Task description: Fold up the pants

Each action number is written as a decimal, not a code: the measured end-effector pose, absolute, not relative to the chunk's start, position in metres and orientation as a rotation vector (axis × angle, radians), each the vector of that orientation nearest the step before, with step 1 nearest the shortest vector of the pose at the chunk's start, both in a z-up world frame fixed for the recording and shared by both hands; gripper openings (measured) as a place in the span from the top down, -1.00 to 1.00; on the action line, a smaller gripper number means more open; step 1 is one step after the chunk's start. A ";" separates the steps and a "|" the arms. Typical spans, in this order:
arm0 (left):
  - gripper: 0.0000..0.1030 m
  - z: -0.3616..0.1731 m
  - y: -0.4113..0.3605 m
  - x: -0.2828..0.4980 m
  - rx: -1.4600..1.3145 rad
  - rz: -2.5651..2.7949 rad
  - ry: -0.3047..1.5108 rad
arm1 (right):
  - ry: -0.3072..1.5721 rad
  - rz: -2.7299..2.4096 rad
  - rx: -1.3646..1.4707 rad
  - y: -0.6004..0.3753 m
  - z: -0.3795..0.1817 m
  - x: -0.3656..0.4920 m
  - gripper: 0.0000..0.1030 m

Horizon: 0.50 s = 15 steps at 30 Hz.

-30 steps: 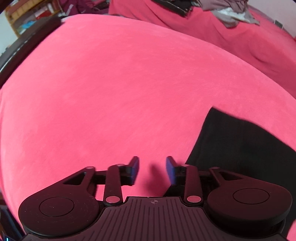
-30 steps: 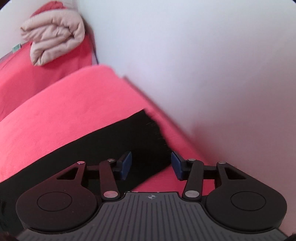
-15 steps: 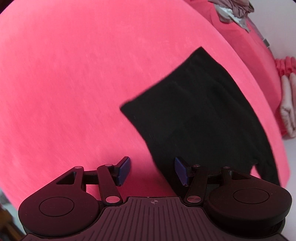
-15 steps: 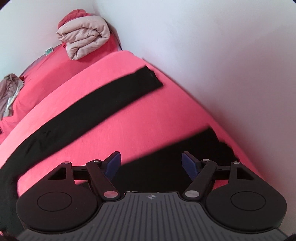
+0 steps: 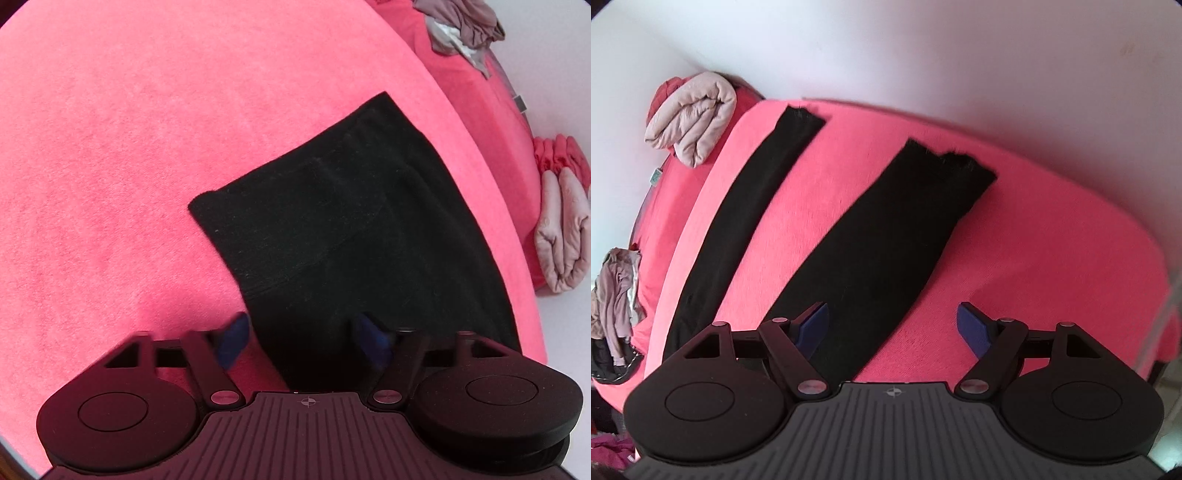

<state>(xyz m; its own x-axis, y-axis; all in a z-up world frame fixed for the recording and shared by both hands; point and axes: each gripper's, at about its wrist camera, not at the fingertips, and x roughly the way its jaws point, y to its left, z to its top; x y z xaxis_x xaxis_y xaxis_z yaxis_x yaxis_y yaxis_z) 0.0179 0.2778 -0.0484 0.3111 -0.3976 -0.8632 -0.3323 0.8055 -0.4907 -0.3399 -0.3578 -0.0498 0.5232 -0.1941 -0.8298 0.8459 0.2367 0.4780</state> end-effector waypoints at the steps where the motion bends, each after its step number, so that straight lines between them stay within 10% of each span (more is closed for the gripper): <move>1: -1.00 -0.049 0.278 0.021 -0.677 -0.040 1.292 | 0.727 -0.800 1.085 -0.355 -0.051 -0.336 -0.52; 4: -0.84 -0.052 0.280 0.023 -0.662 -0.005 1.299 | 0.750 -0.778 1.010 -0.351 -0.052 -0.326 -0.41; 7: -0.52 -0.052 0.285 0.022 -0.684 0.021 1.298 | 0.774 -0.769 1.006 -0.356 -0.054 -0.320 0.82; 15: -0.43 -0.016 0.287 0.026 -0.671 -0.005 1.223 | 0.669 -0.738 0.973 -0.364 -0.020 -0.311 0.83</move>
<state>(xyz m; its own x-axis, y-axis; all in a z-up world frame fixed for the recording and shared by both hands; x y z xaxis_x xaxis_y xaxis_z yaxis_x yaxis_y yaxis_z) 0.0264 0.2872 -0.0164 0.3661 -0.3514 -0.8617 -0.3443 0.8091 -0.4763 -0.3114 -0.3642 -0.0202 0.5792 -0.2453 -0.7774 0.7976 0.3678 0.4781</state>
